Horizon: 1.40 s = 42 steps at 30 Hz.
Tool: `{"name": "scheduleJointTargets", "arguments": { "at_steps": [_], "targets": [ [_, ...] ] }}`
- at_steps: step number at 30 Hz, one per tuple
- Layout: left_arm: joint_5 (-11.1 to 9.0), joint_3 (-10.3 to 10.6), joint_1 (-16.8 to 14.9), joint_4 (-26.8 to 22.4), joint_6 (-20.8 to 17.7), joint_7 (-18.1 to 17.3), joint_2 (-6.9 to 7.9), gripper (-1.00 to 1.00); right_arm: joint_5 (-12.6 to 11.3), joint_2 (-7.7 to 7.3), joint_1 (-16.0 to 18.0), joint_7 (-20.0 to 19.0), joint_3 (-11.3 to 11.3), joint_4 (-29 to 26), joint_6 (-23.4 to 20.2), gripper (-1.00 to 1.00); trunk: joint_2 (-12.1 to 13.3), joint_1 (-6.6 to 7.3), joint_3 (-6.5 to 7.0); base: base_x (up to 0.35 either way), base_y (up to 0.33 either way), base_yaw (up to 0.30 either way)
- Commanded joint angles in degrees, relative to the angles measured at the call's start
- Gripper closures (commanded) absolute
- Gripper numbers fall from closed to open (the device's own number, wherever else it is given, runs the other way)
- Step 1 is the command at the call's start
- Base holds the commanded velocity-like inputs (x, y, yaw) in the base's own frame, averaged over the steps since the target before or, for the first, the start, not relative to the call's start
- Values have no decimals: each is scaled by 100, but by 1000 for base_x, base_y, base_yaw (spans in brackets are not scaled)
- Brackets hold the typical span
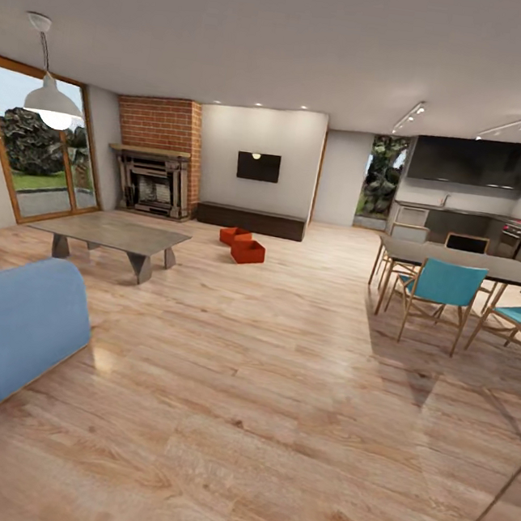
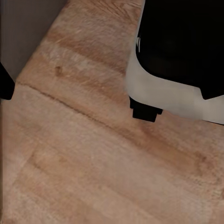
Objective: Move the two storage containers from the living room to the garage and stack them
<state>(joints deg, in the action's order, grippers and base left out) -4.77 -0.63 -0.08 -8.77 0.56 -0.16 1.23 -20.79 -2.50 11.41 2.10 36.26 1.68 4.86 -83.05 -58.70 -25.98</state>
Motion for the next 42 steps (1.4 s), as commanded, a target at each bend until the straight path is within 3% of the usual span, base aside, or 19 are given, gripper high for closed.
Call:
{"name": "scheduleJointTargets", "arguments": {
  "at_steps": [1, 42],
  "targets": [
    [-50, -4, -1, -2, 6, -2, 0, -100, -48, 4, 6, 1, 48, 17, 32, -100, -2, -3, -5, 323, 0, 0],
    [-50, -3, -1, -2, 6, -2, 0, -100, -13, -13, 3, 1, 48, 17, 32, -100, -2, -3, -5, 323, 0, 0]
  ]
}}
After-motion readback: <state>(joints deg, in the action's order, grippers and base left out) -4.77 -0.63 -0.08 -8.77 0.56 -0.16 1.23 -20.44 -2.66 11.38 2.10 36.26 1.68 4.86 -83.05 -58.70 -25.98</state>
